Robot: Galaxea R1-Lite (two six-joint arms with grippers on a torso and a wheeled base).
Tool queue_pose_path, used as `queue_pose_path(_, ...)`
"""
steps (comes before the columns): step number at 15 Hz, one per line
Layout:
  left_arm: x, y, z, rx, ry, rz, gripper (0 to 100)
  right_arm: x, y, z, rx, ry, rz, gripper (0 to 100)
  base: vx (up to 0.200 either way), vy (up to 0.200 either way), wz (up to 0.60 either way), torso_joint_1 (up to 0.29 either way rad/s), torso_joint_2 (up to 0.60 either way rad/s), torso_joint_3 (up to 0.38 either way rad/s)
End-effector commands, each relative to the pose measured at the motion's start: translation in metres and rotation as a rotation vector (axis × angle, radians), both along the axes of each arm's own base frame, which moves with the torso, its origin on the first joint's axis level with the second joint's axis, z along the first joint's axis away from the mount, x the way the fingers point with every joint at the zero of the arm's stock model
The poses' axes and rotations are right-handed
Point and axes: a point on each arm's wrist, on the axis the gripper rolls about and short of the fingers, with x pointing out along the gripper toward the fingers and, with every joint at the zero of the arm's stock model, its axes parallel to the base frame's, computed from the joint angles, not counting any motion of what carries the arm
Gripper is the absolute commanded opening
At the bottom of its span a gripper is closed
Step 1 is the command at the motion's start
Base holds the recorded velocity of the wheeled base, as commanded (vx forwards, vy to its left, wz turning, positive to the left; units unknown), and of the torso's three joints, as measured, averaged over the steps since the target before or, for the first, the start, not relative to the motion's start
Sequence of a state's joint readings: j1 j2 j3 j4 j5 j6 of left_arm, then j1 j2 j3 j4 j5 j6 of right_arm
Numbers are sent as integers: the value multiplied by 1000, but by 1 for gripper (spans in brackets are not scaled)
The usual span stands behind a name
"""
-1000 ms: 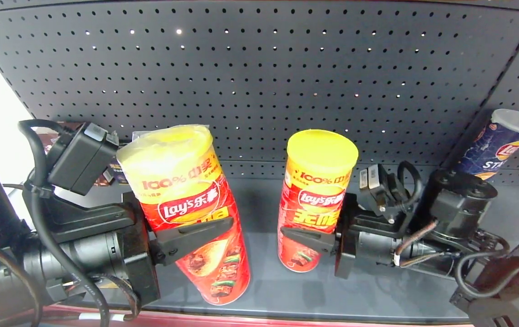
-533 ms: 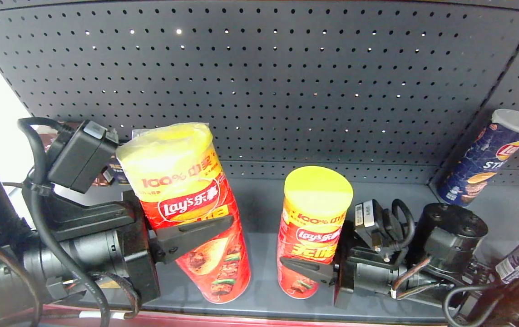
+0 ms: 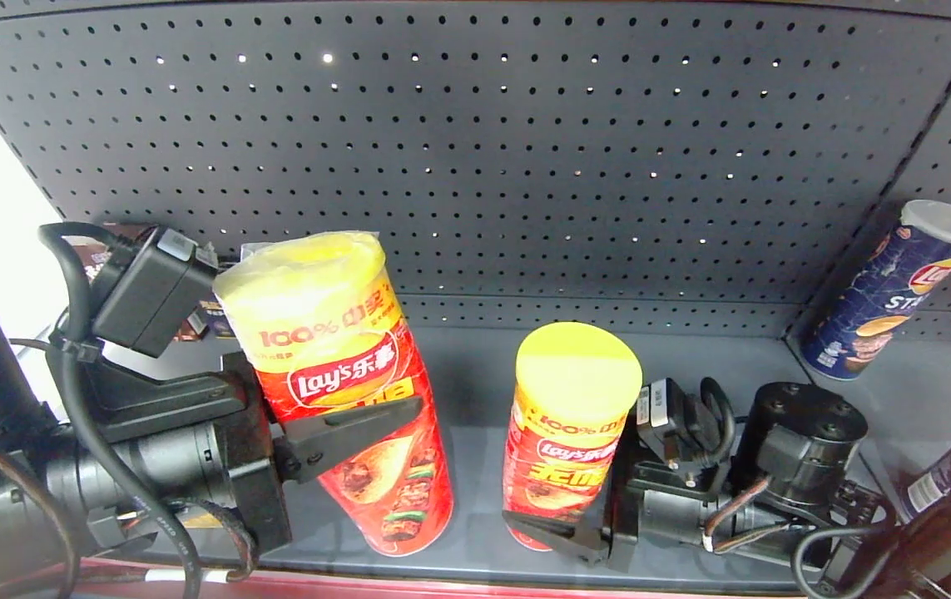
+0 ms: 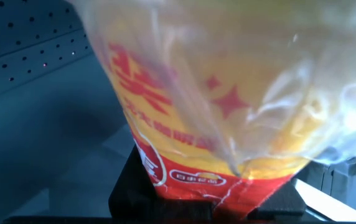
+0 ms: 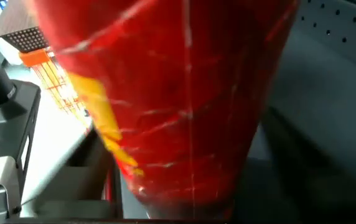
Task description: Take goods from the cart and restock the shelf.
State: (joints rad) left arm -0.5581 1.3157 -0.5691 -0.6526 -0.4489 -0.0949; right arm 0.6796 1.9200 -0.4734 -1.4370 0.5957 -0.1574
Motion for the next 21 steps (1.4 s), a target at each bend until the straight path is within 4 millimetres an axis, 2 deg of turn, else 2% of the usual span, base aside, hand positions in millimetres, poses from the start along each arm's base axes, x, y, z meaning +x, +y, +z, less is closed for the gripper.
queue_pose_path(1, 0, 0, 0, 0, 0, -1, 0, -3, -8, 4, 4, -6, -24, 100, 0, 0, 0, 0, 0, 0)
queue_pose_path(3, 0, 0, 0, 1, 0, -1, 0, -14, -25, 13, 12, -17, -48, 100, 0, 0, 0, 0, 0, 0)
queue_pose_path(7, -3, 2, 0, -1, -7, 0, 0, -54, -65, 43, 69, -89, -91, 100, 0, 0, 0, 0, 0, 0)
queue_pose_path(9, -4, 3, 4, -8, -21, 3, 0, -80, -95, 60, 103, -128, -209, 100, 0, 0, 0, 0, 0, 0)
queue_pose_path(12, -6, 4, 6, -13, -31, 0, 0, -112, -121, 74, 107, -119, -349, 100, 0, 0, 0, 0, 0, 0)
queue_pose_path(13, -8, 5, 7, -18, -35, -1, 0, -132, -134, 76, 87, -90, -422, 100, 0, 0, 0, 0, 0, 0)
queue_pose_path(14, -9, 6, 6, -17, -34, -1, 0, -141, -140, 74, 80, -80, -459, 100, 0, 0, 0, 0, 0, 0)
queue_pose_path(15, -11, 7, 3, -12, -29, -1, 0, -161, -155, 65, 66, -59, -539, 100, 0, 0, 0, 0, 0, 0)
queue_pose_path(16, -12, 9, 2, -9, -25, 3, 0, -170, -161, 59, 61, -53, -572, 100, 0, 0, 0, 0, 0, 0)
queue_pose_path(17, -13, 10, -2, -3, -17, 6, 0, -187, -173, 43, 52, -37, -651, 100, 0, 0, 0, 0, 0, 0)
queue_pose_path(18, -13, 11, -1, -4, -21, 8, 0, -193, -177, 35, 47, -28, -680, 100, 0, 0, 0, 0, 0, 0)
queue_pose_path(19, -13, 12, 0, -6, -22, 14, 0, -208, -187, 13, 24, 15, -734, 100, 0, 0, 0, 0, 0, 0)
queue_pose_path(20, -12, 12, -1, -4, -22, 18, 0, -212, -190, 7, 14, 23, -740, 100, 0, 0, 0, 0, 0, 0)
queue_pose_path(21, -12, 13, 1, -8, -27, 22, 0, -223, -197, -14, -38, 65, -753, 100, 0, 0, 0, 0, 0, 0)
